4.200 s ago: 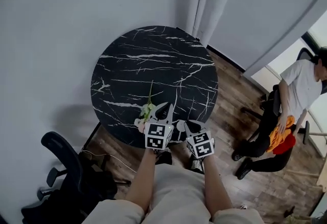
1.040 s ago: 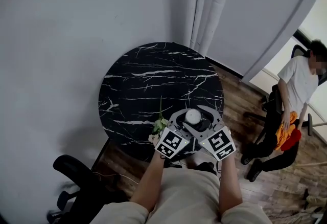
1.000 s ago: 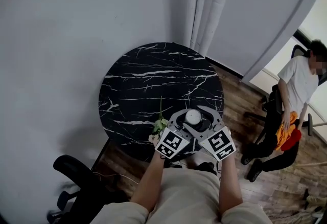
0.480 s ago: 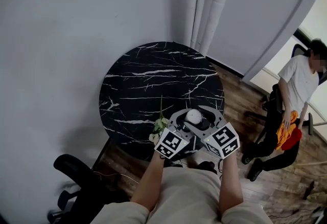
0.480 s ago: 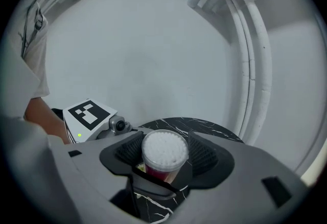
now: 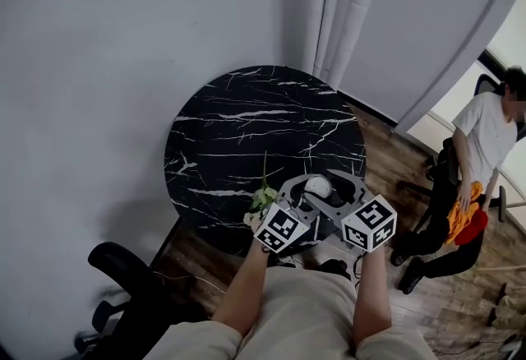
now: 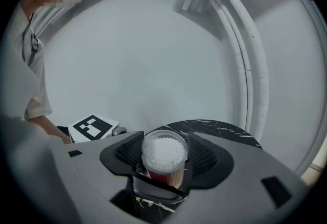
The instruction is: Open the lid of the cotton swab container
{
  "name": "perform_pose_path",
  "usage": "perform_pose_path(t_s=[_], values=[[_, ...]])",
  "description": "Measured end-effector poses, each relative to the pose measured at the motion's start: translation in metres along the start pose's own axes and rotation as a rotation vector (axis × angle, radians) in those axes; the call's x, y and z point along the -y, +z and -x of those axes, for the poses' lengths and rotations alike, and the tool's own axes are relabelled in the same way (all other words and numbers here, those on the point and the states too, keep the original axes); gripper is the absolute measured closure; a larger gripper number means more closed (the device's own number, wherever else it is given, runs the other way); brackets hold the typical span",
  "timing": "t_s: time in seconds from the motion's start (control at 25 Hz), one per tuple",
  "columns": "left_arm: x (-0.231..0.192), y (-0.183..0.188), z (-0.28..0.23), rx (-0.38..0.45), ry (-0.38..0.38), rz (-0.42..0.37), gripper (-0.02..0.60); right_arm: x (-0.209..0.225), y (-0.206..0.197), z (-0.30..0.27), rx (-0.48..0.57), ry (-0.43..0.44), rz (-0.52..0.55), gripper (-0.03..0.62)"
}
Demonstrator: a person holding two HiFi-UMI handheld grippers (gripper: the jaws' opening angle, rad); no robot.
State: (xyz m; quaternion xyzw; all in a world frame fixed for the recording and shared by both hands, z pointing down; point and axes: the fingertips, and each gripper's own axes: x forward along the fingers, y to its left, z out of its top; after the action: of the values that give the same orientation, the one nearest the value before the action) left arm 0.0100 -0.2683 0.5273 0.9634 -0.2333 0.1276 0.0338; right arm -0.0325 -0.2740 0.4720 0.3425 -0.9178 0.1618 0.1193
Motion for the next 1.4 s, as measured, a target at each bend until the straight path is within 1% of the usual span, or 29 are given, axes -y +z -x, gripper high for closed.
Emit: perform_pose_path(t_s=[0.08, 0.24, 0.36, 0.48, 0.8, 0.96, 1.24, 1.4], values=[[-0.002, -0.001, 0.001, -0.006, 0.007, 0.007, 0.319, 0.001, 0.005, 0.000, 0.024, -0.032, 0.044, 0.301], [-0.006, -0.007, 0.003, -0.022, 0.018, 0.018, 0.319, 0.007, 0.027, 0.008, 0.099, -0.104, 0.116, 0.301], [-0.008, -0.008, 0.004, -0.022, 0.026, 0.024, 0.319, 0.017, 0.038, 0.017, 0.123, -0.170, 0.159, 0.301], [-0.007, -0.007, 0.004, -0.022, 0.025, 0.021, 0.319, 0.027, 0.043, 0.025, 0.141, -0.236, 0.177, 0.301], [-0.009, 0.000, 0.003, -0.006, 0.031, 0.021, 0.319, 0.048, 0.048, 0.039, 0.169, -0.336, 0.158, 0.301], [-0.011, 0.001, 0.005, 0.003, 0.040, 0.033, 0.319, 0.054, 0.044, 0.043, 0.162, -0.364, 0.158, 0.301], [-0.014, 0.004, 0.013, 0.015, 0.055, 0.044, 0.319, 0.062, 0.029, 0.044, 0.112, -0.408, 0.143, 0.301], [-0.013, 0.008, 0.016, 0.024, 0.055, 0.036, 0.319, 0.064, 0.025, 0.045, 0.115, -0.419, 0.100, 0.301]])
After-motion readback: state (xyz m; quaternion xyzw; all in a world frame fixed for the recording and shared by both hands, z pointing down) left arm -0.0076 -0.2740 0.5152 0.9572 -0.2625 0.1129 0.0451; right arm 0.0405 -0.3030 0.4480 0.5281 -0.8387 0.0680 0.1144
